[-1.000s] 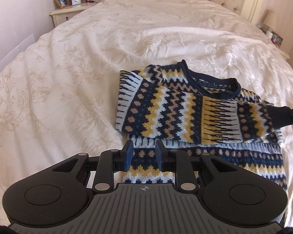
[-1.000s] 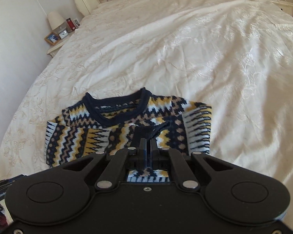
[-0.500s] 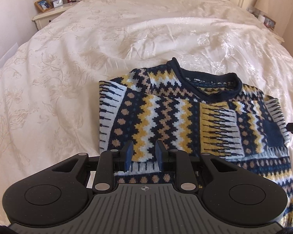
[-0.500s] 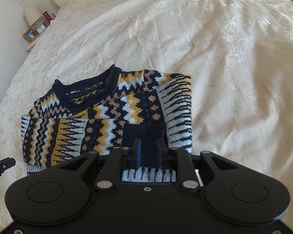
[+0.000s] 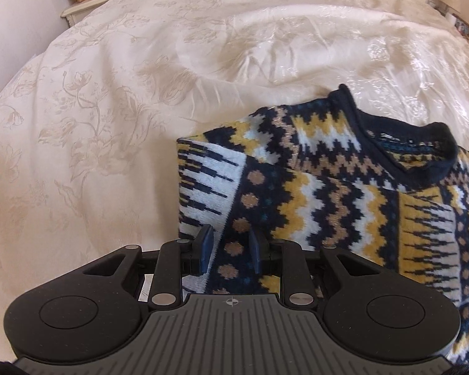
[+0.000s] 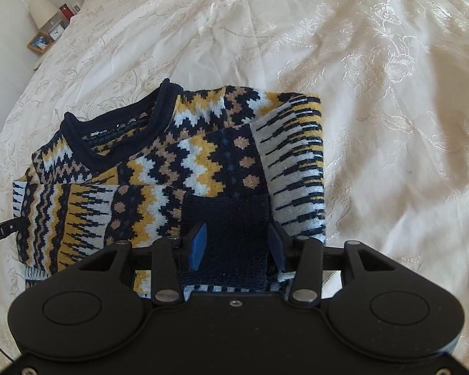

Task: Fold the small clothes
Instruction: 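Open the right gripper and move both grippers toward the sweater hem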

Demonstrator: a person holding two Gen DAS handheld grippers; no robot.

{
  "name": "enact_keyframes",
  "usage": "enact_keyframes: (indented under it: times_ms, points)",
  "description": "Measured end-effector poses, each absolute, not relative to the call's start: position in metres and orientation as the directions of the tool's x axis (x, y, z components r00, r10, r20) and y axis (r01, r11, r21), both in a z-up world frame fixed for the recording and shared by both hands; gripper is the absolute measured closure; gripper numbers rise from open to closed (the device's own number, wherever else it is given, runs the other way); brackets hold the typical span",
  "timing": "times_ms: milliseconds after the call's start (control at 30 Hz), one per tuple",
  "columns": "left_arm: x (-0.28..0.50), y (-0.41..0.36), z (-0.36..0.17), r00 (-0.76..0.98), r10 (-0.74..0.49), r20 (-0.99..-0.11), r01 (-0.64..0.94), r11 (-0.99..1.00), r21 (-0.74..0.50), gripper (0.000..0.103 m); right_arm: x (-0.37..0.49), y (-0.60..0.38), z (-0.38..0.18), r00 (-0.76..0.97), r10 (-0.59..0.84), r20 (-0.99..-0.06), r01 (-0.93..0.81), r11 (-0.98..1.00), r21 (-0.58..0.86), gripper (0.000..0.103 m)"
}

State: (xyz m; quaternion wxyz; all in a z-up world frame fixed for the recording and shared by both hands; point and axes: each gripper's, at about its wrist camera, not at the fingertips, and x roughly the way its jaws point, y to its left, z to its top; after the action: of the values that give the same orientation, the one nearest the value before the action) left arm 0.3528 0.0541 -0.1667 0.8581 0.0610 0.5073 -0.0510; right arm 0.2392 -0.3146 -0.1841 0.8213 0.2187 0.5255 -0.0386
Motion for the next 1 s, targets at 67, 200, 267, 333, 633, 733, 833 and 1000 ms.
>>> enact_keyframes:
  times_ms: [67,200,267,333,633,733,833,1000]
  points:
    - [0.362,0.061,-0.173,0.468,-0.015,-0.884,0.127,0.991,0.051,0.079,0.241,-0.314,-0.187,0.440,0.165,-0.883,0.292,0.903,0.315,0.050]
    - [0.376,0.068,-0.178,0.454,-0.023,-0.890,0.096,0.995,0.023,0.079,0.242,-0.313,-0.190,0.436,0.161,-0.885,0.290,0.906,0.307,0.050]
    - [0.379,0.067,-0.179,0.454,-0.021,-0.891,0.098,0.995,0.026,0.079,0.243,-0.312,-0.192,0.437,0.157,-0.886,0.292,0.907,0.305,0.049]
    - [0.379,0.067,-0.180,0.452,-0.023,-0.892,0.105,0.994,0.027,0.079,0.243,-0.312,-0.193,0.440,0.160,-0.883,0.292,0.905,0.310,0.046]
    - [0.367,0.078,-0.174,0.445,-0.093,-0.891,0.117,0.992,-0.045,0.061,0.236,-0.292,-0.188,0.446,0.155,-0.881,0.241,0.928,0.285,0.023]
    - [0.348,0.079,-0.167,0.434,-0.126,-0.892,0.134,0.988,-0.075,0.031,0.229,-0.287,-0.180,0.460,0.162,-0.873,0.231,0.928,0.294,0.010]
    - [0.320,0.077,-0.160,0.433,-0.147,-0.889,0.167,0.983,-0.081,0.030,0.219,-0.285,-0.171,0.471,0.155,-0.869,0.220,0.933,0.285,0.005]
    - [0.265,0.075,-0.155,0.427,-0.161,-0.890,0.212,0.974,-0.074,0.025,0.193,-0.284,-0.162,0.473,0.167,-0.865,0.204,0.934,0.293,0.001]
